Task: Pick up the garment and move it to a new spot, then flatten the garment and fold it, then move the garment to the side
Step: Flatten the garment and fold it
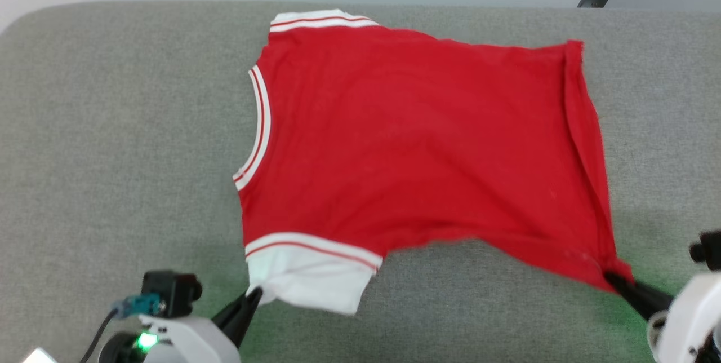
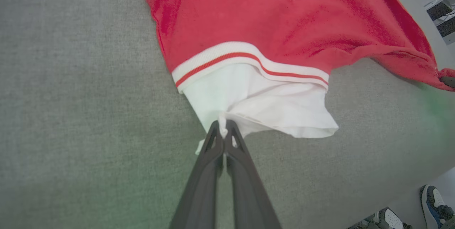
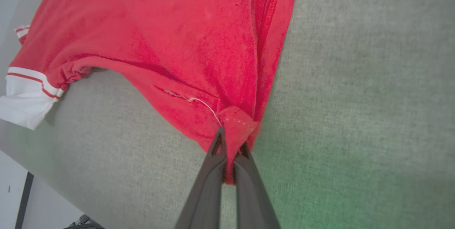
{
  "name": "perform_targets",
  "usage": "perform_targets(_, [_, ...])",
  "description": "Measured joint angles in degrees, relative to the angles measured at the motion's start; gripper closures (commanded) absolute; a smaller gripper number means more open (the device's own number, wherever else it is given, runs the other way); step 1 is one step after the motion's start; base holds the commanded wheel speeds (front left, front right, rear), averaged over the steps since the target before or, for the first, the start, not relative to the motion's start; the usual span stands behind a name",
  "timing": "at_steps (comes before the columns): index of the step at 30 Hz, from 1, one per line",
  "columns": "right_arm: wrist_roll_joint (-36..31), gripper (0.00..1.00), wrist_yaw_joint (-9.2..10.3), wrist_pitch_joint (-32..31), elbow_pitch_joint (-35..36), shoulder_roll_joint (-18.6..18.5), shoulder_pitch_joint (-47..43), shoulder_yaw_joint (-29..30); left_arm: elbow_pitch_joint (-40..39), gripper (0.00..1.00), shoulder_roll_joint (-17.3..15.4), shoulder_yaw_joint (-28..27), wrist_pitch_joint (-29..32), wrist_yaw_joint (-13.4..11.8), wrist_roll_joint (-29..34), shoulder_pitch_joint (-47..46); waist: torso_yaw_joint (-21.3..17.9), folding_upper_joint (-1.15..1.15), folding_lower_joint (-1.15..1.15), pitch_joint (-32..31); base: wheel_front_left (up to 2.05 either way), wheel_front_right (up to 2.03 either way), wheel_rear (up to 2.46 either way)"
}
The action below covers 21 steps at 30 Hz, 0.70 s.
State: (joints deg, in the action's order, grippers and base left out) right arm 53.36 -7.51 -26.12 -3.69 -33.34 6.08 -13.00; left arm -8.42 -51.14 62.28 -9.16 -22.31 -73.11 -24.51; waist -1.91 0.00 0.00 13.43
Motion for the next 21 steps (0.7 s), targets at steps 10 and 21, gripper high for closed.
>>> perform_targets(10, [-0.81,1.0,-0.01,-4.67,7.08,-0.92,-10.32,9.03,-5.76,1.0,-4.34,-1.23,-1.13,-3.94,-4.89,6.32,0.17,0.0,0.0,2.09,0.0,0.0,0.0])
perform_targets(21, [-3.57,1.0,0.0,-10.21,9.54,0.66,-4.45,13.55,-12.74,1.0,-11.5,-3.94,5.5,-6.46,-2.27,-1.5,-0.5,0.0,0.0,4.06,0.0,0.0,0.0])
